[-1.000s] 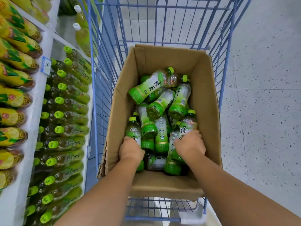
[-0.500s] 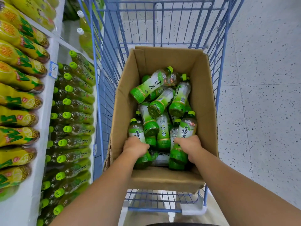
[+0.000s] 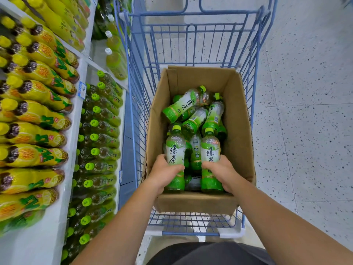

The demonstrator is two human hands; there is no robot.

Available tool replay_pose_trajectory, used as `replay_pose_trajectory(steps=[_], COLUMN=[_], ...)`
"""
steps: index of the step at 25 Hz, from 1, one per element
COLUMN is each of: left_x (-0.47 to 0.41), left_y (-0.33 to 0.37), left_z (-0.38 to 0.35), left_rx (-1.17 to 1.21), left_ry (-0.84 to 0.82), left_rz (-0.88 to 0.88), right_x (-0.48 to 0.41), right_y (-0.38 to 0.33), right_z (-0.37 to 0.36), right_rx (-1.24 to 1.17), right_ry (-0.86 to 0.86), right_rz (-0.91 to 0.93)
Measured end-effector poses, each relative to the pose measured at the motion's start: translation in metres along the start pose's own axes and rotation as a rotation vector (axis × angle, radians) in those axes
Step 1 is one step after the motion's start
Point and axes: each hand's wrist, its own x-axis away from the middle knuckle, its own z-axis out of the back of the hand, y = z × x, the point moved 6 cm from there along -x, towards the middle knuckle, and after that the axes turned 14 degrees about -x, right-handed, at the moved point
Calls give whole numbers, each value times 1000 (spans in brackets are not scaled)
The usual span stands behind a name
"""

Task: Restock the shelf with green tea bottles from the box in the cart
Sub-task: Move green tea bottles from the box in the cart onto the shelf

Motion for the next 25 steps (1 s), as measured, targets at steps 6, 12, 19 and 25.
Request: replay_pose_trajectory(steps=[6, 12, 19, 25], left_x=[38, 78, 143, 225], left_y=[16, 20, -7, -74], left_z=[28, 53, 81, 81], left_rx=[-54, -2, 218, 405], left_ry=[104, 152, 336, 604], left_rz=[-161, -276, -332, -216], right_x=[56, 112, 168, 207], right_y=[-34, -64, -86, -68], right_z=[-7, -23, -60, -100], right_rx=[41, 130, 204, 384], right_ry=[-38, -65, -222, -486], right_rz=[168, 341, 517, 599])
